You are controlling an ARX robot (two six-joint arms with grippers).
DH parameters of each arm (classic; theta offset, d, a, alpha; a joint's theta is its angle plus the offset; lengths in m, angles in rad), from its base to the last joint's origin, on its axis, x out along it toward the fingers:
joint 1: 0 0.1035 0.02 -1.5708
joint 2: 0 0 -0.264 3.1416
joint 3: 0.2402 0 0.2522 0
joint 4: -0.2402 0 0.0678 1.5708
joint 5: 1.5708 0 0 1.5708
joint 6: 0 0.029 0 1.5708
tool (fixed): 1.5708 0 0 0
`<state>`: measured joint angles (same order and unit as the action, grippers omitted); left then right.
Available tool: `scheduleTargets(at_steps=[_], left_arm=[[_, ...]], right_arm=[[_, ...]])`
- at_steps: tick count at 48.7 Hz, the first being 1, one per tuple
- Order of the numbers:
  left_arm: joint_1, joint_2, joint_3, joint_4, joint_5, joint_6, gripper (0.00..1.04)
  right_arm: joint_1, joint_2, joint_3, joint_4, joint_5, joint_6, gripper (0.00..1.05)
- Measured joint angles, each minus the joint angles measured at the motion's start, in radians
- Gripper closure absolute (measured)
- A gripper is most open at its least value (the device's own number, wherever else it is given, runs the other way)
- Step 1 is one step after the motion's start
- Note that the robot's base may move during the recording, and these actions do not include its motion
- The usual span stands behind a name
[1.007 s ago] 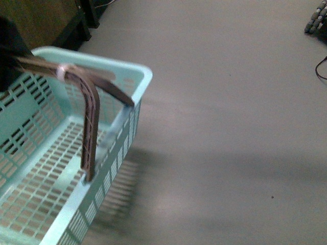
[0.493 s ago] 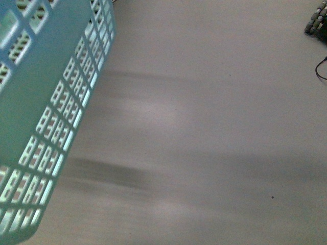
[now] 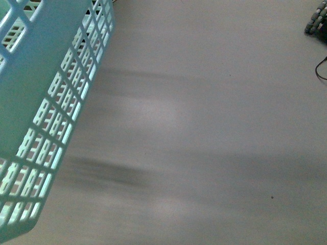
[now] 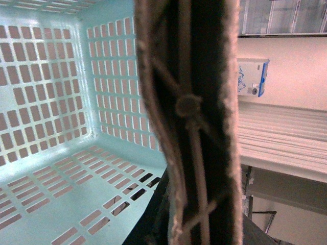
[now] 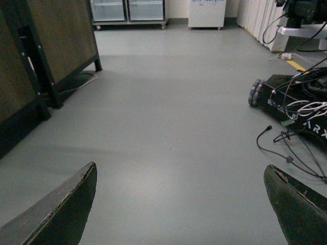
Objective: Pick lemon and mango into basket
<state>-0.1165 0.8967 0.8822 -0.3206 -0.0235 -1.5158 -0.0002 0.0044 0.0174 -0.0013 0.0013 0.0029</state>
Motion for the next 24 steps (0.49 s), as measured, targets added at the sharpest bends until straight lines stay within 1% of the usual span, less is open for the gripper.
scheduleTargets(at_steps=[24], left_arm=[[0.0, 0.001, 0.0, 0.0, 0.0, 0.0, 0.99]], right_arm=[[0.0, 0.0, 0.0, 0.0, -0.001, 0.0, 0.09]])
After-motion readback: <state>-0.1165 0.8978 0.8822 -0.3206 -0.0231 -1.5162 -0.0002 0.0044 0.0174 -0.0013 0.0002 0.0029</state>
